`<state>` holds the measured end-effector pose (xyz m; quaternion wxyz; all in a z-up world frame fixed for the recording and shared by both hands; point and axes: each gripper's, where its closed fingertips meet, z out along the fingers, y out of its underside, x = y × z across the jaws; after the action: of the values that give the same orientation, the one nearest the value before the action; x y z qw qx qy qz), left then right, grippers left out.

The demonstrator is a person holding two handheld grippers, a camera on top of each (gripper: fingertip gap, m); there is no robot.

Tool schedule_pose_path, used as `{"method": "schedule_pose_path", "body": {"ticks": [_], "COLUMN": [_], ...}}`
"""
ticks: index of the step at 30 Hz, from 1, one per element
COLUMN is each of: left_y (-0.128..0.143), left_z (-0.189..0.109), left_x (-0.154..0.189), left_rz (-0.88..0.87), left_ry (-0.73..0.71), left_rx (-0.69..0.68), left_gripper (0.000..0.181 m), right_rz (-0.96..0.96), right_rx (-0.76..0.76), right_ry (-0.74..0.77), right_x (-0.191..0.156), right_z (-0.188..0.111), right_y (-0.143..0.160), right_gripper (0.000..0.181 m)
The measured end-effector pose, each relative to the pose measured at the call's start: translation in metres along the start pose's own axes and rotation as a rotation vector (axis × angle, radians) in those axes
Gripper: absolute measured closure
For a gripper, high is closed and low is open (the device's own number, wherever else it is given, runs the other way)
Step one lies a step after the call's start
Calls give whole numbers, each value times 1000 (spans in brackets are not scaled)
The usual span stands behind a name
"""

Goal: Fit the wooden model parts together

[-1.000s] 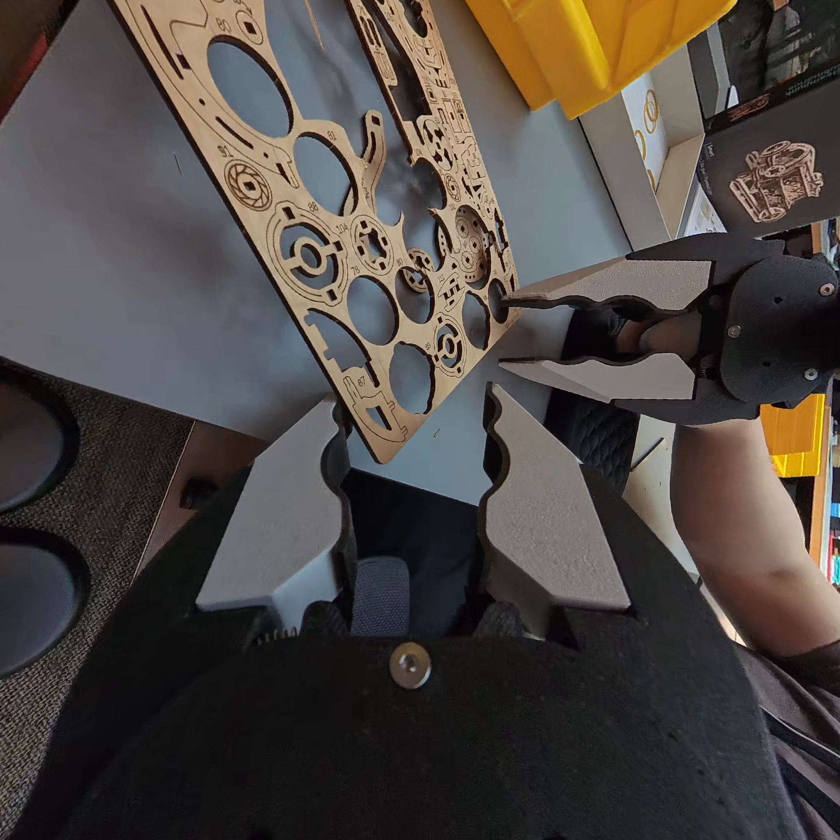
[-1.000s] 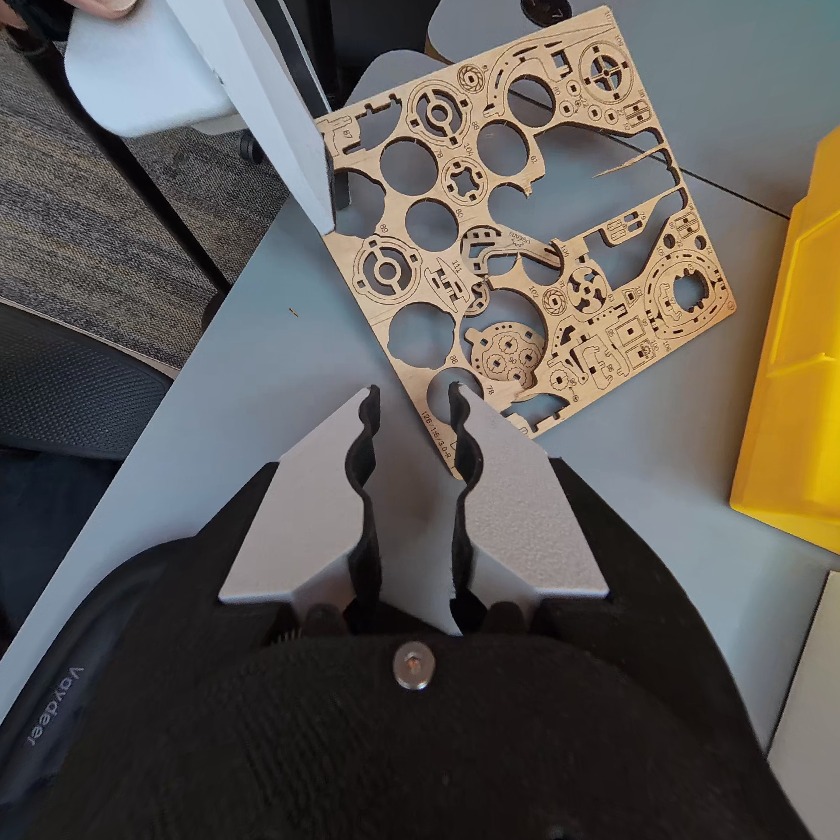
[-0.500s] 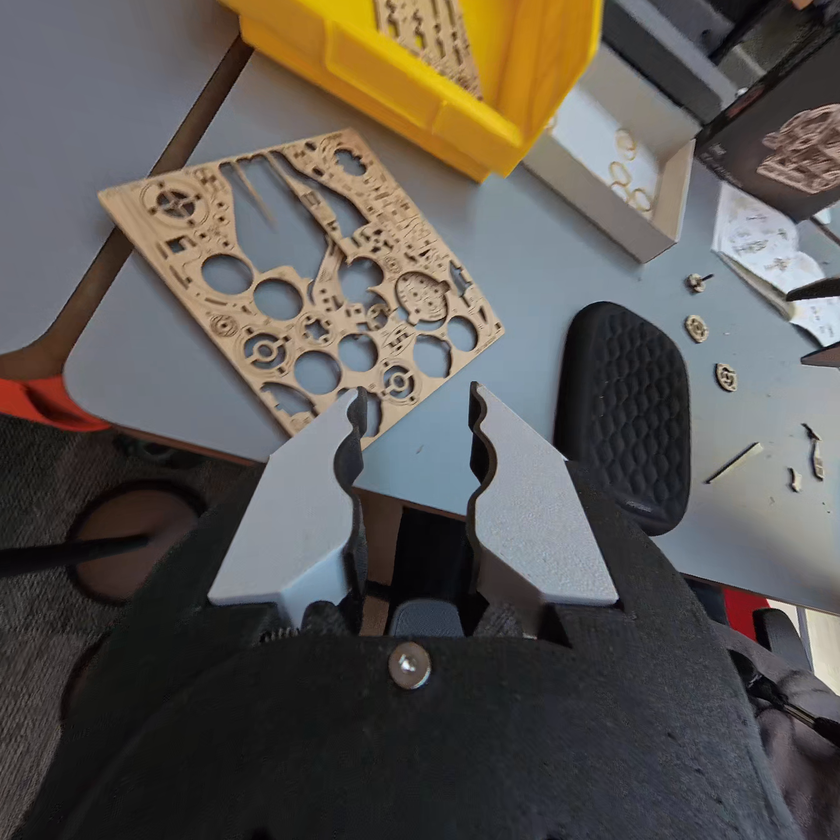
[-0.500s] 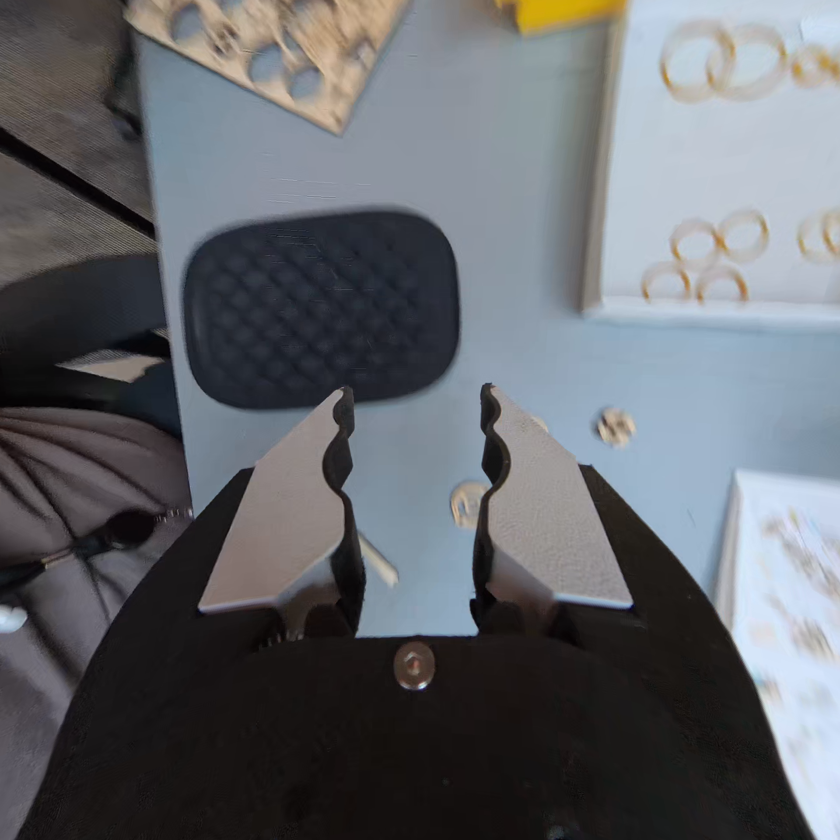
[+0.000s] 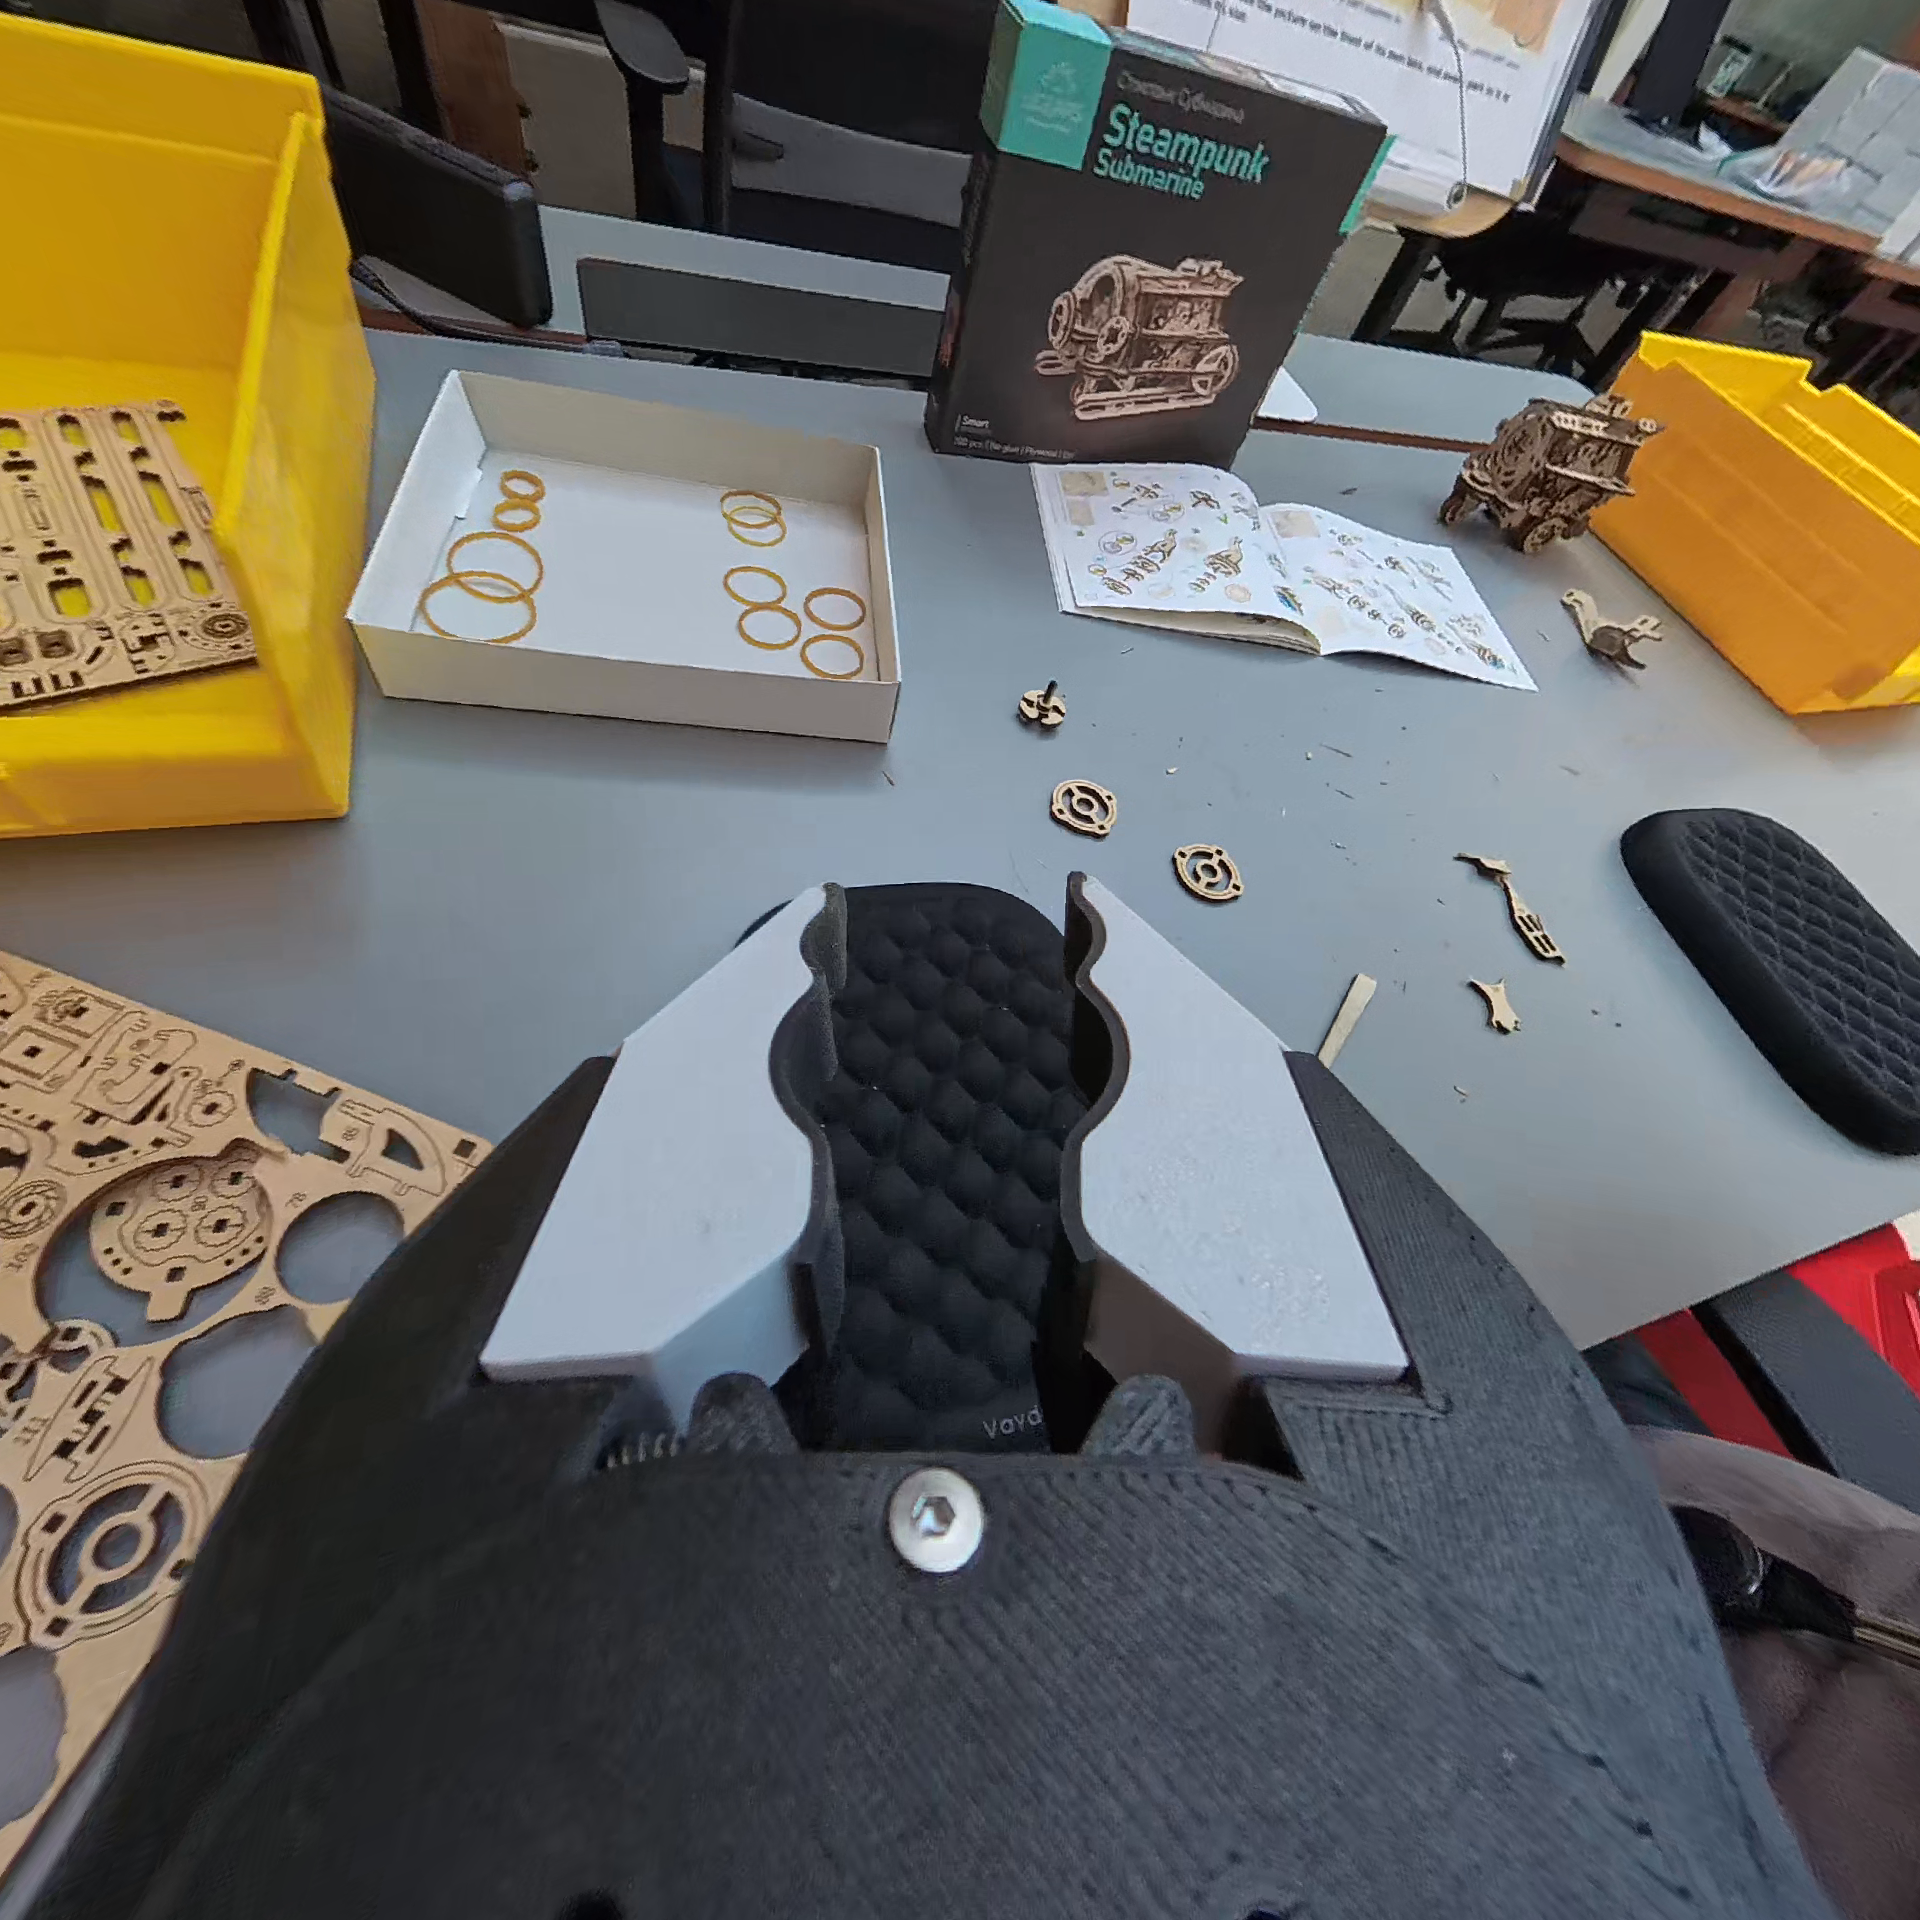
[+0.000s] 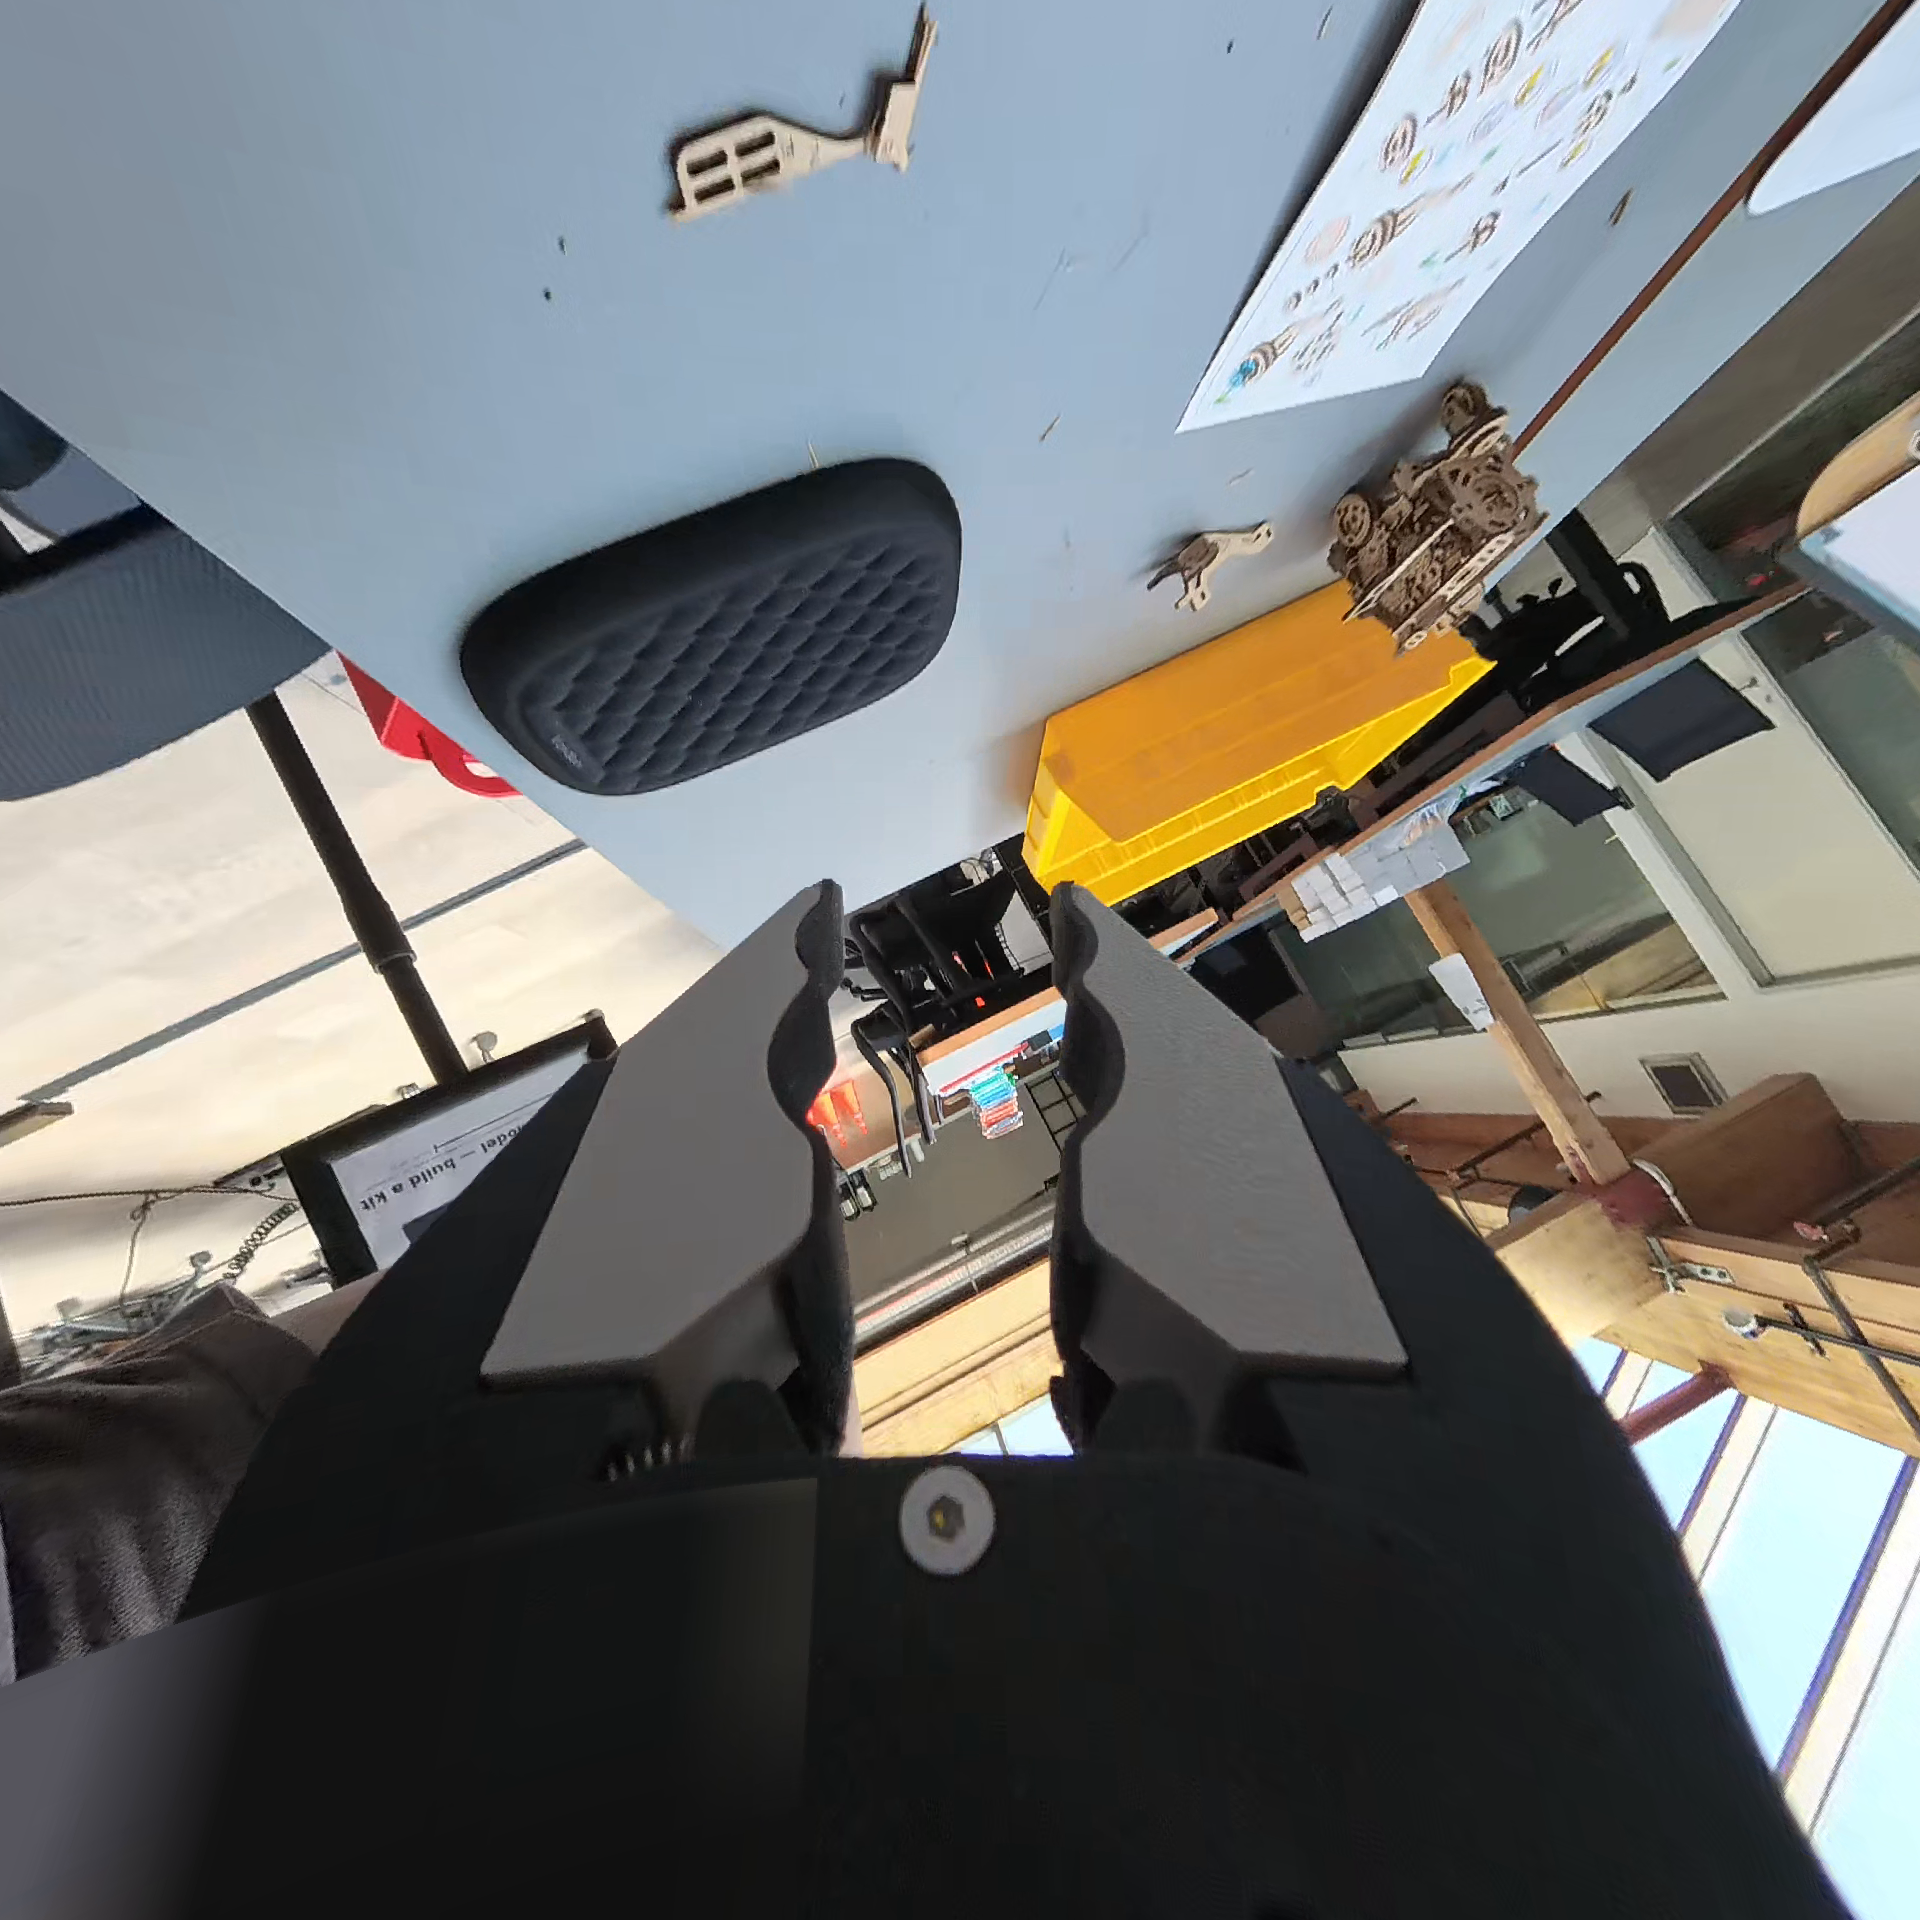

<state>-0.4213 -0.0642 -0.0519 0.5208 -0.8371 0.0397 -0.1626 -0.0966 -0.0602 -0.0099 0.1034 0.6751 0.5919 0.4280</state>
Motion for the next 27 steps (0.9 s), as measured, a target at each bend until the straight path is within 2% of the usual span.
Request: {"method": "schedule_pose_path", "body": {"ticks": [4,9,16,22,25,27], "left_y": [12,11,10,9,-5,-13], "left_z": [8,10,5,-5,-21,-38], "left_x": [15,23,24,11,6,-4], "left_rz": [-2,-36,-12,-20,23,67], "left_ry": [20,59,55,72,66,22], "left_rx": [-44,-35,-42,19,155,248], "left_gripper": [141,140,139,137,137,139], "right_rz": [24,33,-33,-14,38,105], "right_rx": [-39,-159,-327,-313,-227,-93], "right_ry": [12,-12,-26,-8,-69,-145], "right_x": [-3,-10,-24,-13,-6,-1], "right_z": [2,14,23,30,54,76], "right_y": [30,69,100,91,75,55], "right_gripper": [140,140,140,140,139,142]}}
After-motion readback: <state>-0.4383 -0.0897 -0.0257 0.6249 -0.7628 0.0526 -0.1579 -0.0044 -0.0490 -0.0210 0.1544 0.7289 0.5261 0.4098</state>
